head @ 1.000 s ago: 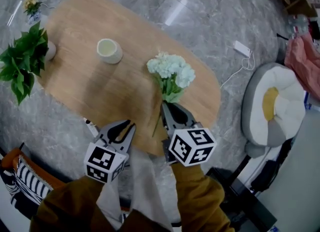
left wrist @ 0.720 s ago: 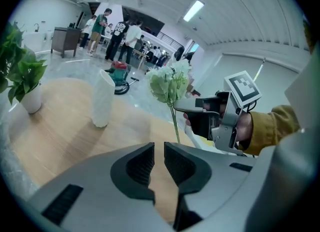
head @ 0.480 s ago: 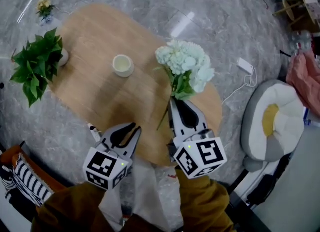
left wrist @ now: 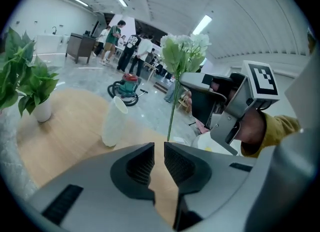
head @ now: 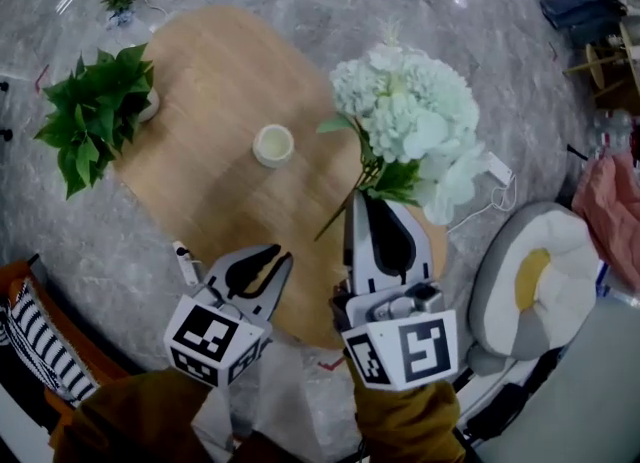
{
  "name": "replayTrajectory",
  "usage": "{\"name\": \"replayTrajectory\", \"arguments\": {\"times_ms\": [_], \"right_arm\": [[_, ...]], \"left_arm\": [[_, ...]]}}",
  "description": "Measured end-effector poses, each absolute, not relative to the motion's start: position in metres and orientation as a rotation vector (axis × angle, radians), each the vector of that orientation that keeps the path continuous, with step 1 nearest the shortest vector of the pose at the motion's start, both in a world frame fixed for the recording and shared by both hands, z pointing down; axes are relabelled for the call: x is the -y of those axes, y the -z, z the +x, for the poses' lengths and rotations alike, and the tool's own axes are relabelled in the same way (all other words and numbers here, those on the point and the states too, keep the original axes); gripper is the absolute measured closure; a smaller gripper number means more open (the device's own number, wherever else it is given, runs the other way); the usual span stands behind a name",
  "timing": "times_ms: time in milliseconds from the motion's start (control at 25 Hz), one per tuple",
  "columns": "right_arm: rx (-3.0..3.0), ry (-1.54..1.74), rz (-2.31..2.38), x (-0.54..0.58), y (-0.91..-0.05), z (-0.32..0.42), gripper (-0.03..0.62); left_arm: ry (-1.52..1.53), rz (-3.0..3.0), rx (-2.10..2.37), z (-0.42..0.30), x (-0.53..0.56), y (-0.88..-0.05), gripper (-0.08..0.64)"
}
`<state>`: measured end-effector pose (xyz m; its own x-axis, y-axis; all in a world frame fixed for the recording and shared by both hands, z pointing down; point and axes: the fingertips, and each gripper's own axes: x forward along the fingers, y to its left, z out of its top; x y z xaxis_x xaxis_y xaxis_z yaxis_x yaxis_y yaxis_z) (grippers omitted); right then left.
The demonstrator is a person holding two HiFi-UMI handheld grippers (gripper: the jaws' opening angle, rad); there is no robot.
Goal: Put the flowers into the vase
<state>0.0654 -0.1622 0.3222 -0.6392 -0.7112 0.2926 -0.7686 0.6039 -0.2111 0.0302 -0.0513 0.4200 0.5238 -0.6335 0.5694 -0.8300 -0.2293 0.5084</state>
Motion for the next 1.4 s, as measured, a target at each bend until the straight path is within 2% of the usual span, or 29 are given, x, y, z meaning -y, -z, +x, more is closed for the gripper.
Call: {"name": "replayTrajectory", "arguments": {"times_ms": [560,880,960,1400], "right_arm": [[2.776,-0.185,1.411,0.177,-0.298,0.035,0.566],[2.839,-0.074,1.42,0.177,-0.311,0.014,0.566],[2.844,-0.065,1.428,0.179,-0.314,0.011,0.566],[2.88,-0.016,1.46,0.194,-0.319,-0.01,0.566]], "left_arm": [[-0.215,1.99,1.4,-0.015,0.069,-0.428,0.508],[-0.385,2.202,1.491,-0.031,0.078,-0.435,0.528],[-0.391,2.207,1.51,-0.036,0.079,-0.436,0.552],[-0.399,2.274,1.568,-0.053,0.099,-0.434,0.553]]}}
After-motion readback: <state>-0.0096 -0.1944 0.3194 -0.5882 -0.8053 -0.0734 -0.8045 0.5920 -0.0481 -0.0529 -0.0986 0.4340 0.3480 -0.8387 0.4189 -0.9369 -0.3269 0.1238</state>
